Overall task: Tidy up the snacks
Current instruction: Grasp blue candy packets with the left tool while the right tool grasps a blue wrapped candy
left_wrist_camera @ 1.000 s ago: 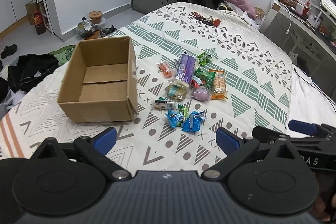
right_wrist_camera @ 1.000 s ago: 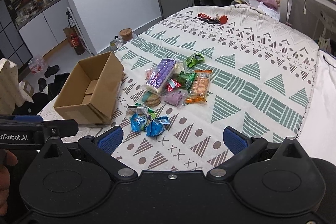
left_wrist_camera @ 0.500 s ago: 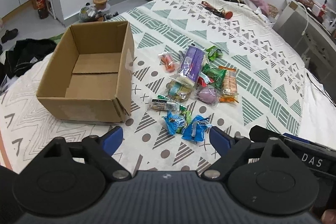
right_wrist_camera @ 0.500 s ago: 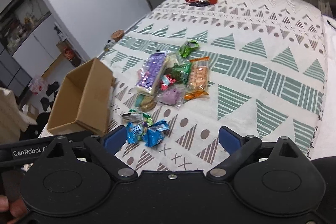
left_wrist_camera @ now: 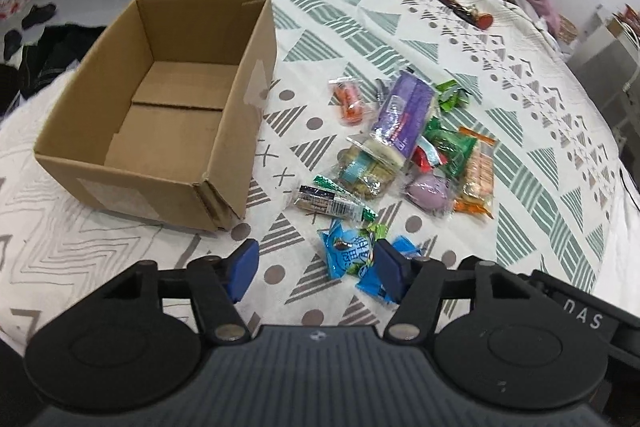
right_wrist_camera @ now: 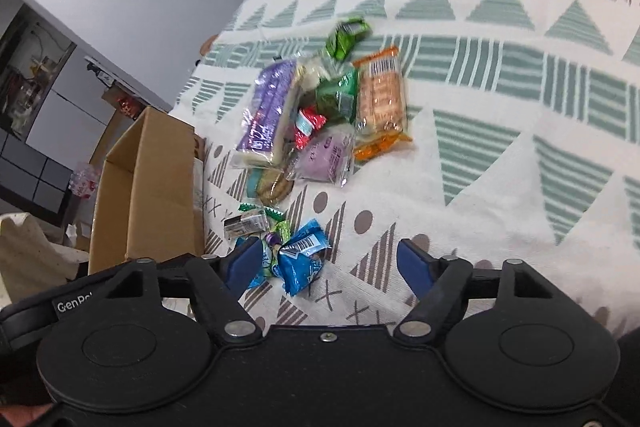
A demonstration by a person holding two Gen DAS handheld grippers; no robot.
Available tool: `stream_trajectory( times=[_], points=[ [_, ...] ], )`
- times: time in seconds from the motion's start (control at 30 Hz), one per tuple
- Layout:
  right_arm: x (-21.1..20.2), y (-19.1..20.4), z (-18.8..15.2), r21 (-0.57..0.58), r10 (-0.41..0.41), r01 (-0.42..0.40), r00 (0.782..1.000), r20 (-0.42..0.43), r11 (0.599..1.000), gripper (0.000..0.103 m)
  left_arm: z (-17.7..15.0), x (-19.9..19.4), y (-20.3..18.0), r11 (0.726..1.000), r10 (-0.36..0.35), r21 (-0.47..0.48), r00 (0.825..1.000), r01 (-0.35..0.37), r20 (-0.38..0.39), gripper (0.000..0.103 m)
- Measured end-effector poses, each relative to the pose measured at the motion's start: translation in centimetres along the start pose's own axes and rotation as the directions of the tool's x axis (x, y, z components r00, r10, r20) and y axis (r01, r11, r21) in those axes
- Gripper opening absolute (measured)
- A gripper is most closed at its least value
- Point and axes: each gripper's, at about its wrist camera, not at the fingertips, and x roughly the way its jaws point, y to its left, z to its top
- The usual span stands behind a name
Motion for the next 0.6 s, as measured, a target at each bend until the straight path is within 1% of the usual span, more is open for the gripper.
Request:
stream_trajectory(
  times=[0.1, 0.2, 0.23, 0.33, 0.43, 0.57, 0.6],
  points=[
    [1.4, -0.7, 0.5, 0.058, 0.028, -0.026, 0.999, -0.042, 0.998, 0.070, 0.3, 1.1, 0.1, 0.999, 0.009, -0.036, 1.000, -0.010, -0.014, 0.060],
    [2.1, -1.5, 0.8, 0.121, 0.064, -0.056, 0.996, -0.065, 0.991, 0.068, 0.5, 2.3, 0.1, 0.998, 0.007, -0.068, 1.000, -0.009, -0.030, 0.058],
    [2.2, -1.7, 0.9, 0.137, 0.075, -0.065, 0.995, -0.070, 0.988, 0.066, 0.5, 2.6, 0.0, 0.997, 0.006, -0.076, 0.999, -0.009, -0.034, 0.058],
    [3.1, -2.3, 1.0, 0.192, 0.122, -0.102, 0.988, -0.095, 0.976, 0.057, 0.6, 3.9, 0.0, 0.993, 0.008, -0.119, 0.998, -0.015, -0.057, 0.057],
    [4.0, -2.6, 1.2, 0.228, 0.133, -0.104, 0.984, -0.115, 0.968, 0.053, 0.6, 5.2, -0.1, 0.987, 0.004, -0.160, 0.997, -0.016, -0.075, 0.056],
    [4.5, -3.0, 1.3, 0.252, 0.148, -0.113, 0.981, -0.123, 0.961, 0.053, 0.5, 6.6, -0.2, 0.978, -0.003, -0.210, 0.996, -0.016, -0.091, 0.055],
    [4.6, -3.1, 1.3, 0.254, 0.153, -0.117, 0.980, -0.126, 0.960, 0.053, 0.5, 6.9, -0.3, 0.975, -0.009, -0.222, 0.996, -0.011, -0.091, 0.053]
  ],
)
